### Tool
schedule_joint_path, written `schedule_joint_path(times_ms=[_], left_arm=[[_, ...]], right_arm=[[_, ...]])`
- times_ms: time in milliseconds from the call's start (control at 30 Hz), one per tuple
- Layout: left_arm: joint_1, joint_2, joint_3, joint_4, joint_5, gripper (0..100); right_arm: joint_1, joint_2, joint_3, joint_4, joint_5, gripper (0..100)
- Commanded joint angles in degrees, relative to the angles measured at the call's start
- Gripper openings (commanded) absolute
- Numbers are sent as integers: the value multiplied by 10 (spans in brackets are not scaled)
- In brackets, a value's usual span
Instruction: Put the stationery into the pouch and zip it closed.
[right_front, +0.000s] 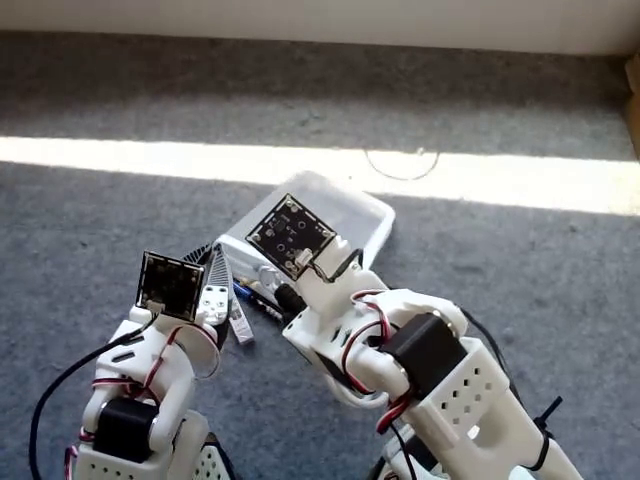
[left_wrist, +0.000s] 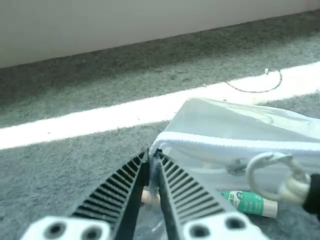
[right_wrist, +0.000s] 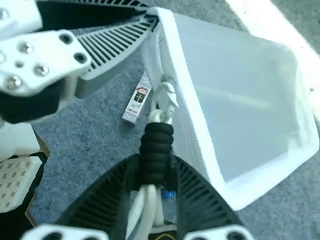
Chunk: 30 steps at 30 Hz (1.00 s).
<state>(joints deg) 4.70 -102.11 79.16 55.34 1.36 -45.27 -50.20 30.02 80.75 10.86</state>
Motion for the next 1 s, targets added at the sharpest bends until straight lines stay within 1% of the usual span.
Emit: schedule_joint_path(times_ms=[0,167,333,467,733,800,967], left_arm=[[-22,1,-5,-12,-3,7],[-22,1,-5,-12,-3,7],[-22,1,-5,-11,-3,7],[-22,1,-5,-11,-3,7],[-22,1,-5,-11,-3,7],[-22,1,-5,-11,-3,7],[-22,1,-5,-11,-2,7]], right_arm=[[30,-17,-2,10,3,5],[79,-17,-2,10,3,5],[95,-17,-2,18,3,5],[95,-29,-7,40,3,5],[95,-167,-1,60,8,5],[95,-177,-1,64,19,5],[96,-178,15,58,20,5]])
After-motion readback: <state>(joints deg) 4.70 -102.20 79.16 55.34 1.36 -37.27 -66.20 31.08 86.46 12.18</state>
